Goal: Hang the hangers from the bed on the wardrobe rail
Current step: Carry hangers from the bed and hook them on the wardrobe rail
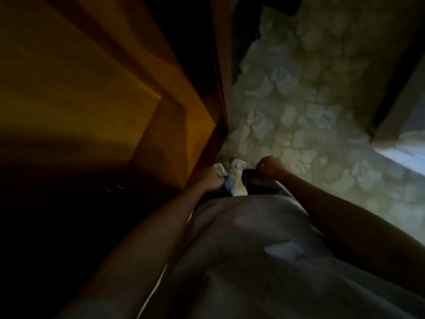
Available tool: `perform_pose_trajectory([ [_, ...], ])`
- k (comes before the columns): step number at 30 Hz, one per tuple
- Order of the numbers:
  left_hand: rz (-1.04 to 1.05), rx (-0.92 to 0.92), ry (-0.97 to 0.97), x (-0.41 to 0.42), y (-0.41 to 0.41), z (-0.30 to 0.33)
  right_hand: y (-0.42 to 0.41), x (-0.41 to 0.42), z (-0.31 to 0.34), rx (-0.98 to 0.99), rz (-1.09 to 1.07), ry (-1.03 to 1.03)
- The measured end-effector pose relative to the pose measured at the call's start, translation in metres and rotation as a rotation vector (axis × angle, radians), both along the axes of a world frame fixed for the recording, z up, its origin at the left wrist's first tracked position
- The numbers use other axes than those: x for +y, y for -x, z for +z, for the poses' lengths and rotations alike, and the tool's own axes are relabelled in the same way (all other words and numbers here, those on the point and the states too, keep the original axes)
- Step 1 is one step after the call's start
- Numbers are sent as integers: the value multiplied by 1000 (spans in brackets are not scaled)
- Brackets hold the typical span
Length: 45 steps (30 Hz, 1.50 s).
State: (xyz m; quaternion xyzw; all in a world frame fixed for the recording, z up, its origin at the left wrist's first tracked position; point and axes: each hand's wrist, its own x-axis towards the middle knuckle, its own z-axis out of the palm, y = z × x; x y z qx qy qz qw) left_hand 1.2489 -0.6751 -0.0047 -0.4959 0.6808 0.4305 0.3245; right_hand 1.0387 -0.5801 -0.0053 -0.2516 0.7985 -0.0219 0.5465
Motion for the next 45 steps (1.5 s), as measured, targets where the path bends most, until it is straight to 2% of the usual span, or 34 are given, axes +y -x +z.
perform_pose_trajectory([
  [6,-256,16,-76,8,37,-14,7,92,-37,90,-415,-107],
  [11,-363,16,-121,13,86,-15,-19,158,-47,94,-723,-175],
  [19,-671,6,-182,57,195,-18,-70,230,-42,-52,-1169,-243],
  [24,-882,-12,-154,102,274,-17,-66,266,-43,-82,-1457,-217],
  [29,-1033,-10,-58,131,350,-14,-8,300,-40,-22,-1618,-118],
  [37,-1041,-33,85,146,445,-16,138,358,-25,172,-1750,94],
  [41,-1091,-98,63,163,490,-25,206,385,-29,170,-1726,142],
  [45,-1058,-105,16,196,553,-38,263,425,-39,90,-1735,95],
])
